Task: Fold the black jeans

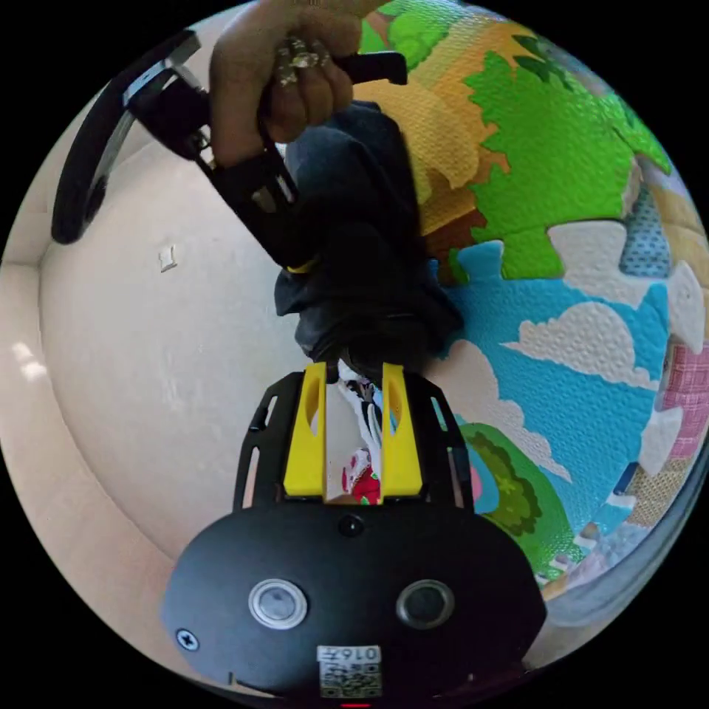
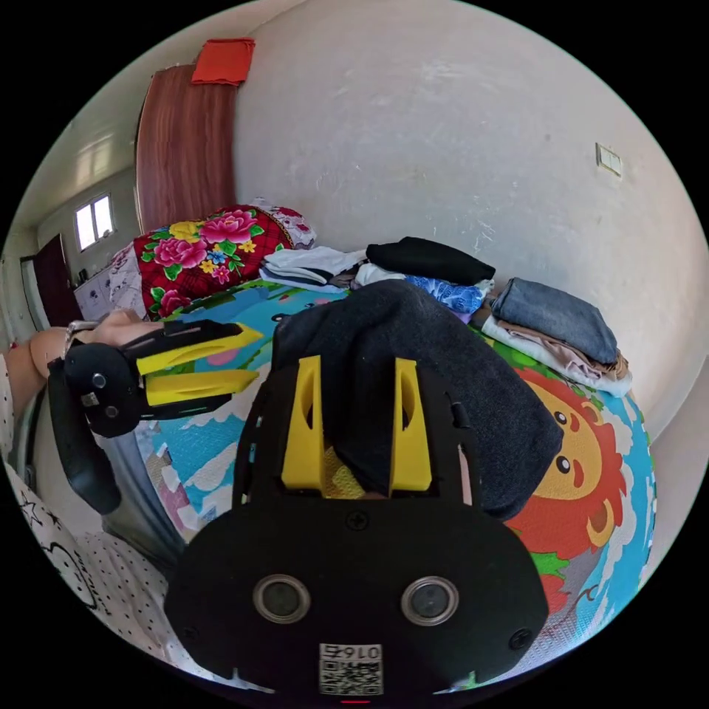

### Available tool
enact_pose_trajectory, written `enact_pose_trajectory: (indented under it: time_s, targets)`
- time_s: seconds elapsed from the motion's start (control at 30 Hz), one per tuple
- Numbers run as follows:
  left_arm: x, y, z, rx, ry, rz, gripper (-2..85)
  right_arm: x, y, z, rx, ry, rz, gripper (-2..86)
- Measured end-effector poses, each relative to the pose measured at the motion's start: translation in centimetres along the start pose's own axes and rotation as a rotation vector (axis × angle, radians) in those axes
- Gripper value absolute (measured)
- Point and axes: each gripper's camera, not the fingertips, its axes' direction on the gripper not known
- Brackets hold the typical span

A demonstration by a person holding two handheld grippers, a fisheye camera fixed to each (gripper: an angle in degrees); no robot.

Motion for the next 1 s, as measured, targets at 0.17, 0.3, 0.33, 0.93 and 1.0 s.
enact_pose_trajectory:
  time_s: [0.17, 0.3, 0.33, 0.93, 1.0]
  targets:
    - [5.6, -3.2, -0.1, -0.004, -0.323, 0.333, 11.0, 0.6, 0.3, -0.7, 0.017, 0.048, 0.044, 2.8]
    - [8.6, -4.3, 1.1, -0.058, -0.43, 0.525, 11.4, 5.4, 0.6, -5.2, 0.086, -0.152, 0.143, 0.7]
    - [8.9, -4.7, 1.4, -0.065, -0.457, 0.541, 11.2, 6.4, 0.9, -6.0, 0.107, -0.19, 0.166, 0.5]
    - [2.1, -1.3, -1.7, 0.073, -0.605, 0.179, 2.8, 12.2, 5.0, -25.0, 0.589, -0.418, 0.028, 2.8]
    - [-0.1, 1.6, -1.7, 0.046, -0.517, 0.06, 5.6, 9.3, 1.5, -25.6, 0.579, -0.434, -0.051, 2.2]
